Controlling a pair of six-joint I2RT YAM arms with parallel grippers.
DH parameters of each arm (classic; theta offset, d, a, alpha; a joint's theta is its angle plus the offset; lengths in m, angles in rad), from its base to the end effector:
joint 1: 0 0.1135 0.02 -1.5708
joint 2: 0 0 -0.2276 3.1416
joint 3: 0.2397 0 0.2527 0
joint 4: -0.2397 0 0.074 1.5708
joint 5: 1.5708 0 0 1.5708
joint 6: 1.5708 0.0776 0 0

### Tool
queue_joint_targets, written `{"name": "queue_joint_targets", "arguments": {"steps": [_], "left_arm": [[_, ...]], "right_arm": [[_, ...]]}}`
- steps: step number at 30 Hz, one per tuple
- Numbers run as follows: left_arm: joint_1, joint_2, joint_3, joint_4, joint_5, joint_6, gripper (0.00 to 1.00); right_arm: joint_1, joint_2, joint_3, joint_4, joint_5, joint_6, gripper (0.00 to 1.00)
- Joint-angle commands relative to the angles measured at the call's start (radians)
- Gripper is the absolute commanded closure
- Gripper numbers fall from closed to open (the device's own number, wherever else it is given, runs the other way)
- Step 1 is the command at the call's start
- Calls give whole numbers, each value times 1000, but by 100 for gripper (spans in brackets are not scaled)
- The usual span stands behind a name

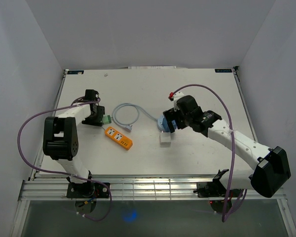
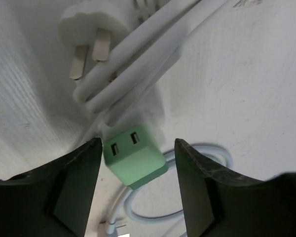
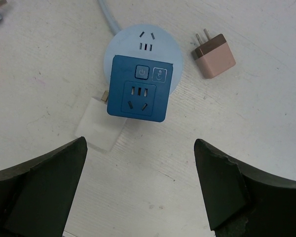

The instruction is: Insert the plug

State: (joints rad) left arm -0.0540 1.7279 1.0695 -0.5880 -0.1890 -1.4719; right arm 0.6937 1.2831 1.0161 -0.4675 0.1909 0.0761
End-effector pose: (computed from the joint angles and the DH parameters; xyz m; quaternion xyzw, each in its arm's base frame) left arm 0.3347 -0.0035 0.0932 -0.6512 0.7358 -0.0438 0.1806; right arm 0.2551 0.1930 0.2242 -0.2396 0.8784 0.0710 0.4073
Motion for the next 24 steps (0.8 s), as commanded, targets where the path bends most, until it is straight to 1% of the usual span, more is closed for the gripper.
{"name": "queue_joint_targets", "arguments": {"steps": [1, 3, 6, 7, 9, 11, 13, 18, 24], "left_arm": [[14, 32, 36, -27, 0, 25, 27], [16, 50, 55, -29, 20, 41, 17], [16, 55, 58, 0, 36, 76, 13], [16, 55, 60, 26, 42, 88, 13], [17, 64, 72, 27, 66, 107, 13], [16, 68, 76, -15, 83, 102, 13], [16, 62, 72, -68, 76, 65, 13], [16, 16, 21, -68, 118, 15, 13], [17, 39, 58, -150, 154, -14, 14]], "right_arm": [[-3, -30, -8, 38, -16, 10, 6], [-3, -34, -11, 40, -15, 10, 6], [-5, -39, -13, 38, -11, 7, 6], [-5, -41, -13, 40, -11, 5, 6], [-6, -45, -16, 40, -11, 7, 6], [-6, -45, -19, 41, -11, 7, 6], [-8, -45, -20, 41, -13, 8, 6], [-10, -42, -24, 50, -25, 11, 6], [-10, -47, -24, 50, -36, 16, 6]]}}
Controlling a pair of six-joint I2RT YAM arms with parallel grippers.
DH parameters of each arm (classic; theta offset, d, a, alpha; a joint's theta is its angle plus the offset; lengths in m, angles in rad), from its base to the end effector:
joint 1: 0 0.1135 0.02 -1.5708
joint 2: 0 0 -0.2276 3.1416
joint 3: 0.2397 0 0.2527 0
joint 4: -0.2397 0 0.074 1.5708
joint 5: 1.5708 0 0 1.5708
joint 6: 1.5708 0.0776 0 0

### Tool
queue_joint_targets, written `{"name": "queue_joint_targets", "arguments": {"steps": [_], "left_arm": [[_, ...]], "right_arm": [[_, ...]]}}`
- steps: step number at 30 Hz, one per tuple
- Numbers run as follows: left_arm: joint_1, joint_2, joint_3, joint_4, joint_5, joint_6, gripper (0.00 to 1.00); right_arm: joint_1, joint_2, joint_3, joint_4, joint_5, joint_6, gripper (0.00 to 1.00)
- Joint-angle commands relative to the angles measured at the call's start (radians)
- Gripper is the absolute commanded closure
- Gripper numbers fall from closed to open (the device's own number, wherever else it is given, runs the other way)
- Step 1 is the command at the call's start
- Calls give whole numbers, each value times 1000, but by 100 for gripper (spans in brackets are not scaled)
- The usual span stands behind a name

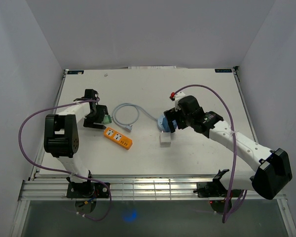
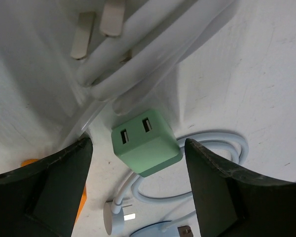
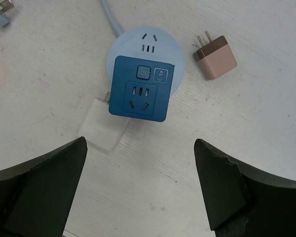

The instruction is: Insert the plug

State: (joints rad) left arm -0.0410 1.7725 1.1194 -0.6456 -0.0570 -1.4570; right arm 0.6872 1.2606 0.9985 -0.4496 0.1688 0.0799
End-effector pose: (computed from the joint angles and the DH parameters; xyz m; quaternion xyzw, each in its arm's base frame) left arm 0.3376 -0.0094 0.0891 -0.6470 0.7498 -0.0716 0.1185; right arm 0.2534 0.1911 0.2263 -0.2374 0.8750 0.0842 0.4135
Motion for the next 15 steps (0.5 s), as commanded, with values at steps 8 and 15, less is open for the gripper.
{"name": "queue_joint_targets", "arguments": {"steps": [8, 15], "left_arm": [[4, 28, 13, -88, 28, -94, 16], [4, 47, 28, -78, -1, -129, 41]], "right_arm": [[-3, -35, -12, 29, -14, 12, 5], [-5, -55, -18, 28, -11, 12, 5]]}}
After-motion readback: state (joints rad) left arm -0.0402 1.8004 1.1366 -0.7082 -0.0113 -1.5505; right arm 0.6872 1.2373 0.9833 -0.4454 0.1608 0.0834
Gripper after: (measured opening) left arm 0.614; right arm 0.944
